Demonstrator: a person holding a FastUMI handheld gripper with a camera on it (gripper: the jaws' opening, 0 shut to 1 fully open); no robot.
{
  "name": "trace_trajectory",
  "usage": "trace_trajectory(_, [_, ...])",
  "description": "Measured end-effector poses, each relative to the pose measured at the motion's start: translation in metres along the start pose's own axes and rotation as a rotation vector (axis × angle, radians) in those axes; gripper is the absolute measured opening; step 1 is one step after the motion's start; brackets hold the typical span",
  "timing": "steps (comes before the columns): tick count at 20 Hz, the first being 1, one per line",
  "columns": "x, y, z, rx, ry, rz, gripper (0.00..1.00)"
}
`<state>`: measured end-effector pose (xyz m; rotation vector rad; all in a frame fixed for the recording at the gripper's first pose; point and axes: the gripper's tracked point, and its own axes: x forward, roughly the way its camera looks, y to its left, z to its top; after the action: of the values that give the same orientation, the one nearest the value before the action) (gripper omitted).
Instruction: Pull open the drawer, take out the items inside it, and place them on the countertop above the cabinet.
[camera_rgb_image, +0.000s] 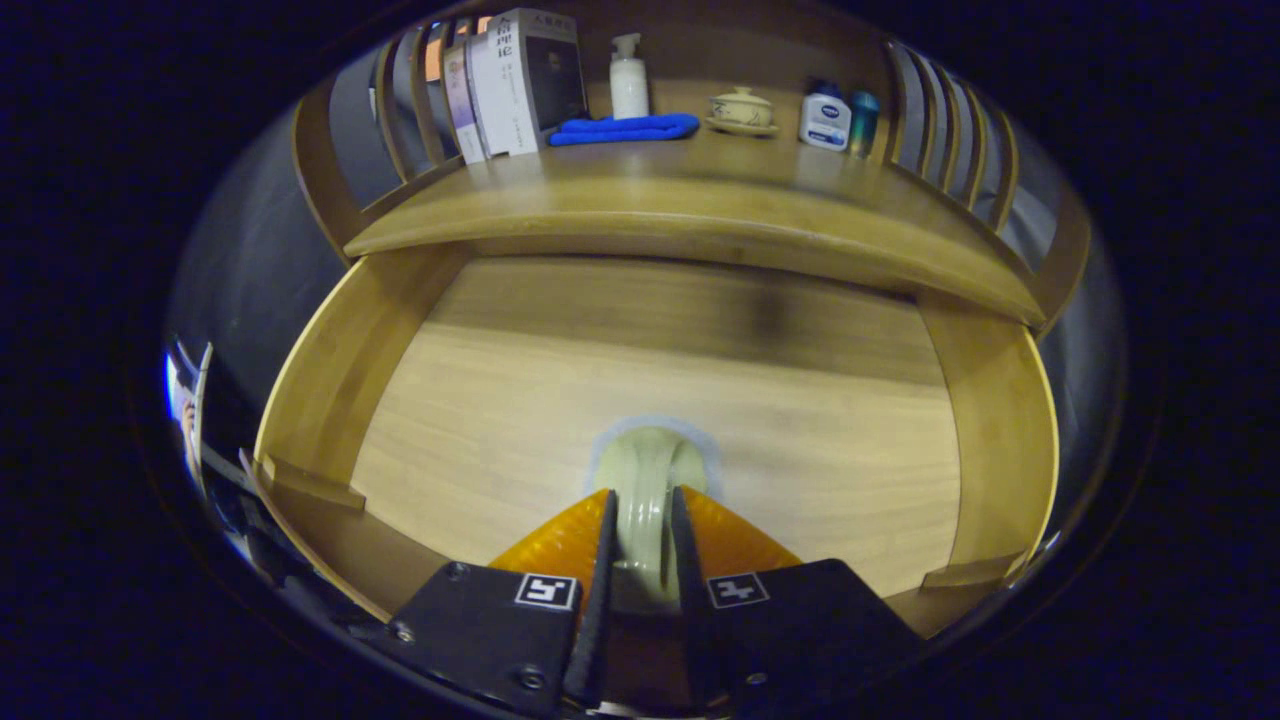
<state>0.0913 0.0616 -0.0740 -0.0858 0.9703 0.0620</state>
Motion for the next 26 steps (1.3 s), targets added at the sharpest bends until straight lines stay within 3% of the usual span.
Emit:
trace_trajectory(1, [0.001, -0.002, 0.002, -0.01, -0.008, -0.007, 0.24])
trace_trajectory(3, [-0.001, 0.002, 0.004, -0.017, -0.018, 0.01, 0.2])
trace_trajectory(12, [-0.06, -0.007, 0.051, -0.049, -0.135, -0.025, 0.19])
trace_trajectory(18, [-0.1, -0.006, 0.112, -0.023, -0.241, -0.028, 0.19])
trace_trajectory(26, [-0.073, -0.009, 0.191, 0.055, -0.24, 0.0, 0.19])
